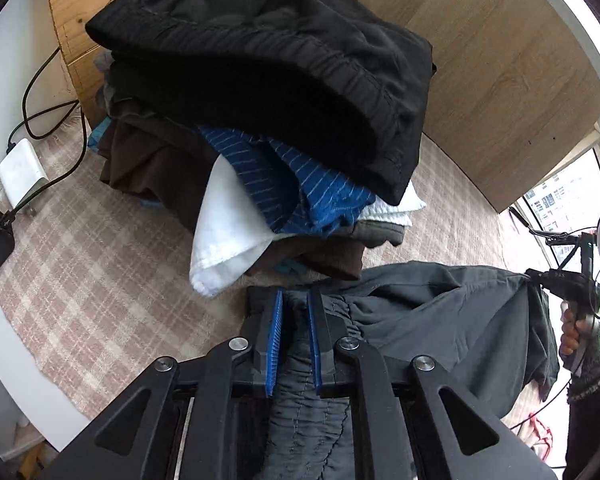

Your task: Fold clothes

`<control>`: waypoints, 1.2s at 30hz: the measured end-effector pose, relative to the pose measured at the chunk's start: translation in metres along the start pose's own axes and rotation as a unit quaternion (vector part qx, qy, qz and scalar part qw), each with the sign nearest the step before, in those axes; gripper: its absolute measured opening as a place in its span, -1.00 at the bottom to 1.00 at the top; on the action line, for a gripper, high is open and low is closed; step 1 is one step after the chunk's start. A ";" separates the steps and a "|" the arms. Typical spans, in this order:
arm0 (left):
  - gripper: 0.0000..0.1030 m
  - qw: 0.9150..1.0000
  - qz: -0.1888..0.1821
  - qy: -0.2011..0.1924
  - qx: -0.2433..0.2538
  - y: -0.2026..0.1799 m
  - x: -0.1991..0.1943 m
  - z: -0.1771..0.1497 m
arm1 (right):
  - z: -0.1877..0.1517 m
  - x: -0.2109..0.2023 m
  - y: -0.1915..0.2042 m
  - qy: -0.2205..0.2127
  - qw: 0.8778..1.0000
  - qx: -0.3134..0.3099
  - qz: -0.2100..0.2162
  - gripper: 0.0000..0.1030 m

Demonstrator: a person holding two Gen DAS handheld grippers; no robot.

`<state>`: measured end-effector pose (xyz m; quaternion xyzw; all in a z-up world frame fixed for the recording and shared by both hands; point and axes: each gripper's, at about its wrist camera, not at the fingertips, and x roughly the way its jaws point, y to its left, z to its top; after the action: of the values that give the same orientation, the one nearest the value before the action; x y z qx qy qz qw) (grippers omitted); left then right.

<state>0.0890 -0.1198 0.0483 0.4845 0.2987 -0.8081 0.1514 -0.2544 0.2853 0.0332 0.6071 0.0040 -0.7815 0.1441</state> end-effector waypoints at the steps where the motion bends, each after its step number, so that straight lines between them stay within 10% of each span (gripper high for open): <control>1: -0.63 1.000 -0.003 -0.001 0.001 0.002 -0.005 -0.006 | 0.003 0.006 -0.001 0.005 1.000 -0.004 -0.002 -0.97; 5: -0.22 1.000 -0.002 0.013 0.015 0.002 -0.006 -0.025 | 0.007 0.019 -0.010 0.021 1.000 0.003 0.008 -0.97; 7: -0.33 0.999 -0.003 0.020 0.029 -0.001 0.005 -0.029 | 0.007 0.021 -0.010 0.024 1.000 0.001 0.007 -0.97; 9: -0.92 0.999 0.018 0.007 0.032 -0.006 0.012 -0.025 | 0.010 0.021 -0.004 0.023 1.000 -0.010 0.001 -0.97; 13: -1.00 0.991 0.120 -0.059 -0.002 0.003 0.011 -0.012 | 0.028 0.019 0.012 -0.001 1.000 -0.021 0.006 -0.97; 21: -0.94 0.992 0.091 -0.081 0.036 -0.022 -0.048 -0.040 | 0.015 -0.030 0.026 0.023 0.996 -0.037 0.074 -0.46; 26: -0.94 0.991 0.050 -0.083 0.089 -0.064 -0.067 -0.045 | -0.057 -0.129 -0.052 -0.064 0.990 0.010 0.126 -0.34; 30: -0.94 0.988 0.013 -0.065 0.142 -0.117 -0.058 -0.055 | -0.112 -0.173 -0.163 -0.117 0.989 0.088 0.033 -0.34; 36: -0.94 0.975 -0.050 -0.007 0.216 -0.224 -0.011 -0.085 | -0.156 -0.160 -0.324 -0.085 0.979 0.176 -0.056 -0.34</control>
<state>0.0335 0.1071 0.1036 0.4842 0.1402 -0.8636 0.0048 -0.1456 0.6590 0.0897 0.5529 -0.1116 -0.8257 -0.0089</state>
